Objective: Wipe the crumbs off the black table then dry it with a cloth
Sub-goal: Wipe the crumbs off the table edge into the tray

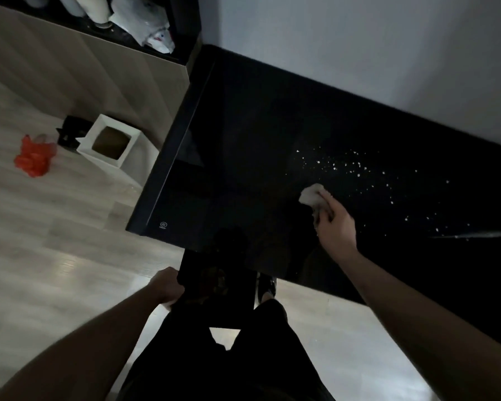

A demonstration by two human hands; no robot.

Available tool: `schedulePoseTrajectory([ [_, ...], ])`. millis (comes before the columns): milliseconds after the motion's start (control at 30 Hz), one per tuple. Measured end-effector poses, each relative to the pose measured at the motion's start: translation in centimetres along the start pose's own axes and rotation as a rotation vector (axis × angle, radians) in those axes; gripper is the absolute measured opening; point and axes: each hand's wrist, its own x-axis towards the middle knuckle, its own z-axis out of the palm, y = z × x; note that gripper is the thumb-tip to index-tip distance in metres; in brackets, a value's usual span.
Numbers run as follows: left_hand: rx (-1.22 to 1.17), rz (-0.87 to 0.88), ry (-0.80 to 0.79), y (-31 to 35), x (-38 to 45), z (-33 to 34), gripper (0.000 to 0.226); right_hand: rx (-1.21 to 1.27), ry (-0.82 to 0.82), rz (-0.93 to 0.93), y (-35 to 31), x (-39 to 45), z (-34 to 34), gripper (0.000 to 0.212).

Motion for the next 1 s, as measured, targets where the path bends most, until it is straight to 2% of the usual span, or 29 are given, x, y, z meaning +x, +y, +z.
schedulePoseTrajectory([
  [67,-0.012,-0.031,0.013,0.3,0.3,1.0,0.034,-0.051,0.012,-0.040,0.2,4.0,-1.5,0.056],
  [267,-0.080,-0.131,0.050,2.2,0.3,4.1,0.027,-0.214,-0.002,-0.177,0.4,16.2,-3.6,0.056],
  [333,-0.071,-0.134,0.056,3.6,-0.1,4.5,0.021,-0.284,-0.060,-0.216,0.6,19.5,-3.3,0.055],
  [467,-0.097,-0.166,0.049,5.3,0.0,5.9,0.031,-0.582,-0.183,-0.248,0.5,22.5,-0.9,0.057],
  [567,-0.120,-0.177,0.039,6.0,0.0,7.1,0.028,-0.642,-0.138,-0.253,0.0,20.9,1.6,0.063],
  [700,-0.138,-0.166,0.030,6.6,-0.1,8.4,0.026,-0.613,-0.139,-0.461,0.4,16.7,3.8,0.062],
  [833,-0.145,-0.141,0.034,7.4,-0.5,9.1,0.024,-0.504,-0.226,-0.663,2.1,9.7,5.7,0.053],
  [1000,-0.146,-0.105,0.069,7.8,-1.4,9.2,0.027,-0.353,-0.383,-0.788,5.7,-0.9,6.5,0.052],
])
